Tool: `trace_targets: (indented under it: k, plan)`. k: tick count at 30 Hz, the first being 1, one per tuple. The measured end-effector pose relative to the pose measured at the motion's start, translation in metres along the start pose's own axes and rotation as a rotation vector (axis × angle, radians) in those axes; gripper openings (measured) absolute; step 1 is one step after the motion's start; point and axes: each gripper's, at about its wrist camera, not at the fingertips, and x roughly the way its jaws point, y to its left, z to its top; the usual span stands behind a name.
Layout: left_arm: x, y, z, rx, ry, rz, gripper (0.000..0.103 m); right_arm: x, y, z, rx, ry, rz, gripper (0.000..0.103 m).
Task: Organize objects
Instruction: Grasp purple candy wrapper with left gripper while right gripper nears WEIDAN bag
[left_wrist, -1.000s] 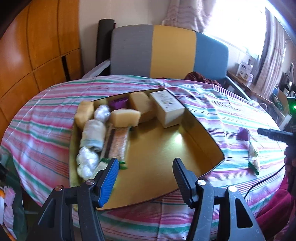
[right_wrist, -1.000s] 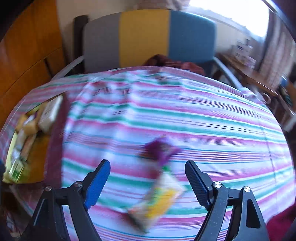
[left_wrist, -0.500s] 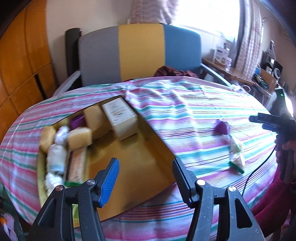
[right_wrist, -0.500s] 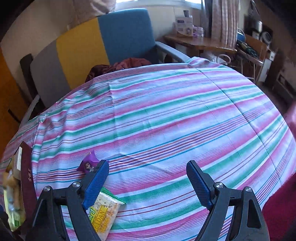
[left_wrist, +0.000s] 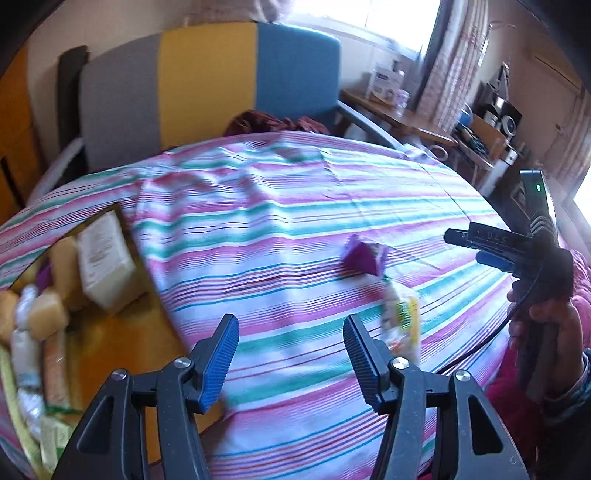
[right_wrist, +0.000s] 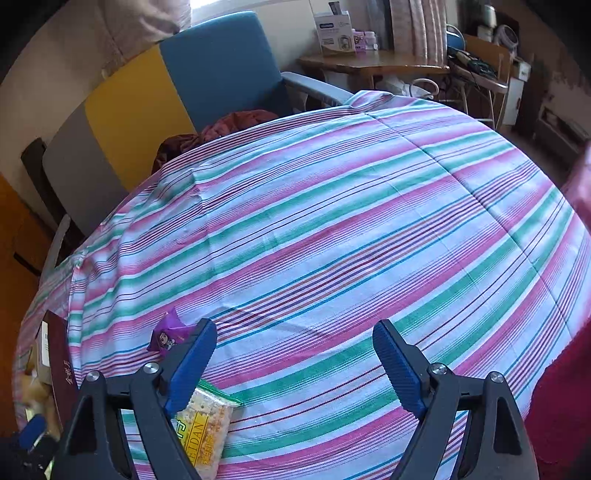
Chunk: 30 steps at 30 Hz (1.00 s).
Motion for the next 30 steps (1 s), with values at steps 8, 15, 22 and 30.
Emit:
trace_targets:
  k: [8, 15, 22, 30]
  plan:
    - [0.064, -0.022, 0.028, -0.126, 0.21, -0.224, 0.06, -0.003, -0.004, 0.002, 0.037, -0.007, 0.028, 0.088]
    - [0.111, -0.029, 0.051, -0.324, 0.279, -0.28, 0.059, -0.001, -0.007, 0.004, 0.059, 0.01, 0.061, 0.088]
    - [0.155, -0.032, 0.07, -0.448, 0.325, -0.229, 0.059, -0.004, -0.017, 0.007, 0.112, 0.0, 0.095, 0.088]
    - [0.173, -0.055, 0.078, -0.321, 0.318, -0.159, 0.052, -0.002, -0.028, 0.01, 0.168, 0.001, 0.126, 0.089]
